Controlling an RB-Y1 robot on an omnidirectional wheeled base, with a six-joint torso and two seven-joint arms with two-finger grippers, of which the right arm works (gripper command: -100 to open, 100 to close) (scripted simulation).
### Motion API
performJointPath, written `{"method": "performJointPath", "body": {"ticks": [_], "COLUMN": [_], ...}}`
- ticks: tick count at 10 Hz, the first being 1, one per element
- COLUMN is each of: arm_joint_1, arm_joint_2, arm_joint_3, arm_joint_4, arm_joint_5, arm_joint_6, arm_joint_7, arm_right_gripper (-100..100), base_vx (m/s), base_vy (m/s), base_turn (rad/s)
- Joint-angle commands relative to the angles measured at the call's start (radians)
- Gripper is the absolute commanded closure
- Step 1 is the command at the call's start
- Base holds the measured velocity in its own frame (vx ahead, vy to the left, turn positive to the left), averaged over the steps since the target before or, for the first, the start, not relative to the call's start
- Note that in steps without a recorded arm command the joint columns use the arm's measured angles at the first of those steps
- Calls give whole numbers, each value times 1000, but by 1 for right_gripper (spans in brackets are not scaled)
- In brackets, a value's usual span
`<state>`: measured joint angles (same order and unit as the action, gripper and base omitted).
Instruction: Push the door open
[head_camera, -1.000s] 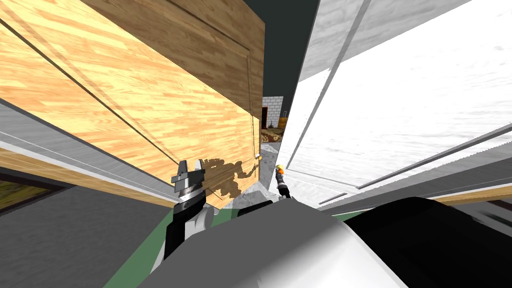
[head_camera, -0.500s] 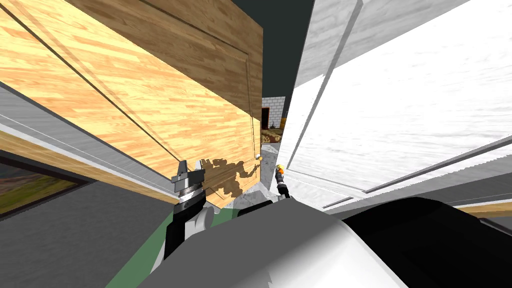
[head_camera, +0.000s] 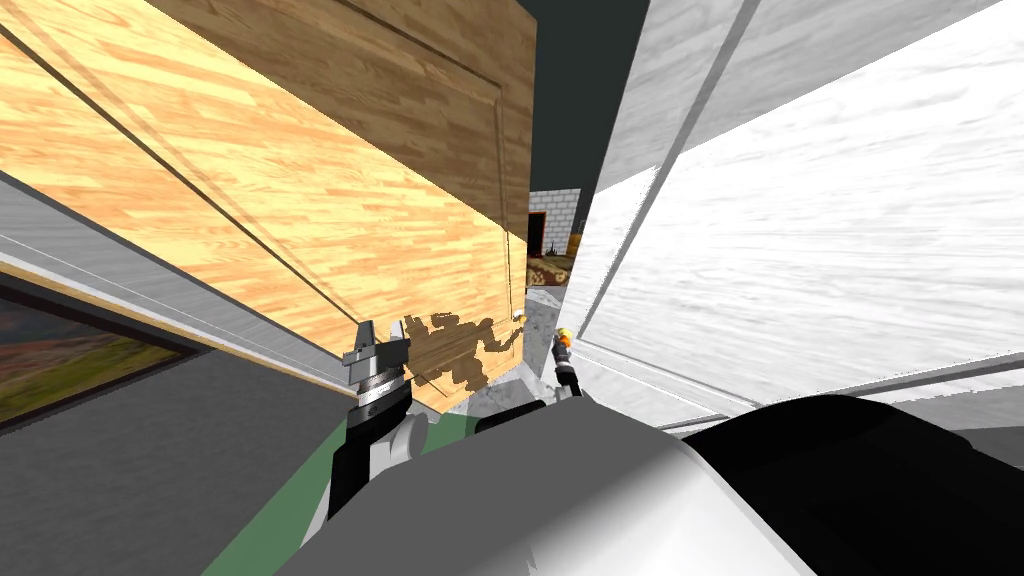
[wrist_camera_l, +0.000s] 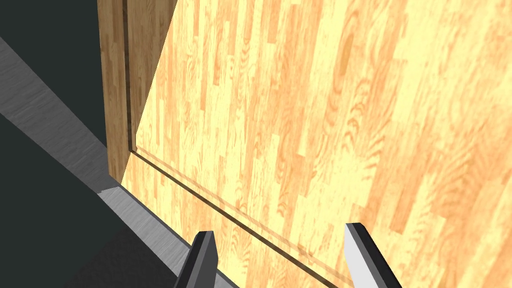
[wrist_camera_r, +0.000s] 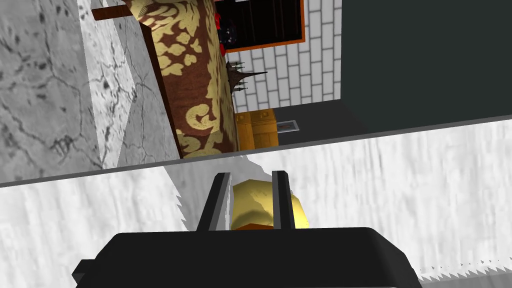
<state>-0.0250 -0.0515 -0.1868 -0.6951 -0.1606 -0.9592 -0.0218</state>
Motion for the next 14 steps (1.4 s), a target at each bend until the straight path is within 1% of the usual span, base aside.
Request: {"method": "performJointPath", "body": {"ticks": [1, 2, 4, 6, 7, 10, 11, 14], "arm_joint_1": [8, 8, -2, -2, -8, -8, -13, -14], "arm_joint_2": [-15, -15, -16, -16, -16, -16, 11, 9], "arm_joint_3": [-27, -27, -39, -39, -45, -45, -20, -17], "arm_joint_4": [-7, -7, -1, -1, 2, 2, -24, -29], "arm_joint_5": [-43, -43, -98, -105, -139, -139, -158, -217], "arm_joint_6": [-23, -23, -47, -47, -61, -61, -34, -35], "arm_joint_7": [-20, -20, -65, -65, -90, -90, -123, -204], "arm_right_gripper": [100, 100, 100, 100, 100, 100, -100, -100], "base_vx": [23, 16, 38, 23, 16, 23, 2, -40], "base_vy": [-43, -55, -63, -41, -46, -15, 30, 52], "base_turn": [108, 67, 113, 36, 116, 6, 76, 26]}}
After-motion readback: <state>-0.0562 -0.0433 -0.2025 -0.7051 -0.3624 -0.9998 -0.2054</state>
